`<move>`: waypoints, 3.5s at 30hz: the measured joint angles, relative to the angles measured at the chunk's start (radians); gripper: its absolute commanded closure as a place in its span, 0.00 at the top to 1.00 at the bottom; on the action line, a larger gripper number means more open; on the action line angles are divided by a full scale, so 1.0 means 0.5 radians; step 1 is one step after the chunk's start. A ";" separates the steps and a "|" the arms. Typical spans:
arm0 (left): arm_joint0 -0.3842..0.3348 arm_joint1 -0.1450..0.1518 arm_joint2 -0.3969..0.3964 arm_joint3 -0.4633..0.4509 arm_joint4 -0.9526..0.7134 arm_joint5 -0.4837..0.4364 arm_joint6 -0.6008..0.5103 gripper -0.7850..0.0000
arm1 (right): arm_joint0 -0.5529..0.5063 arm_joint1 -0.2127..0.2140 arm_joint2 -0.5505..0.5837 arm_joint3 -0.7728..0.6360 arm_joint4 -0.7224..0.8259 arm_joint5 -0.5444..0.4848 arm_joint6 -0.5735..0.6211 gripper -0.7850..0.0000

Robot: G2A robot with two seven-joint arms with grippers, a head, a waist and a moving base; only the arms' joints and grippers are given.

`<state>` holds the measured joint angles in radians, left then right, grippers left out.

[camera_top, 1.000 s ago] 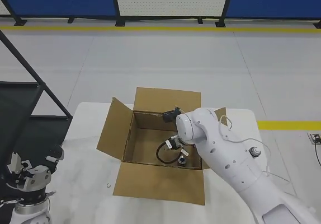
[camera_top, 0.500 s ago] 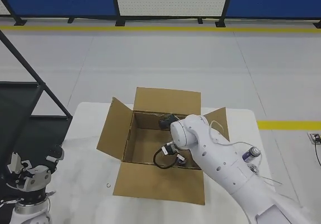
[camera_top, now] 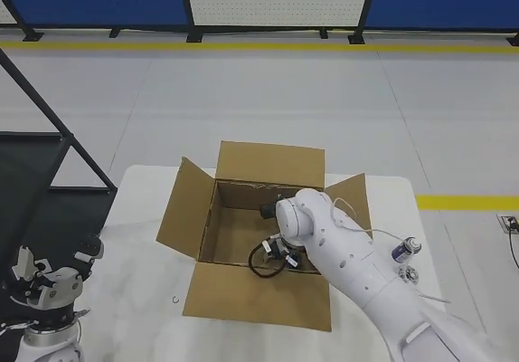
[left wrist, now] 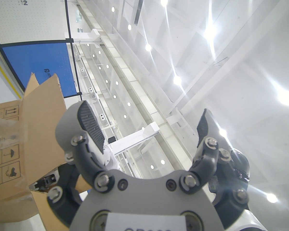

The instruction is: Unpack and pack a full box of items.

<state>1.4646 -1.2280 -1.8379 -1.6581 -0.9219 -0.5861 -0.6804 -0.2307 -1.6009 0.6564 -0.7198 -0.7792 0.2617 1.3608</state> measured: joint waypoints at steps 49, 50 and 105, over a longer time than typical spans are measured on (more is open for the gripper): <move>0.000 0.000 0.000 0.000 0.000 0.000 0.000 1.00 | -1.201 0.394 0.949 -2.034 -0.512 -0.121 -0.417 0.00; 0.000 0.000 0.000 0.000 0.000 0.000 0.000 1.00 | -1.271 0.403 1.000 -2.110 -0.491 -0.150 -0.482 0.00; 0.000 0.000 0.000 0.000 0.000 0.000 0.000 1.00 | -2.684 0.634 2.663 -3.074 0.223 -0.663 -0.341 0.00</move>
<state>1.4646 -1.2280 -1.8379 -1.6581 -0.9219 -0.5861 -0.6804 -1.5727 -1.2839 1.9877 -2.2565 -0.6676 -0.0700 1.1904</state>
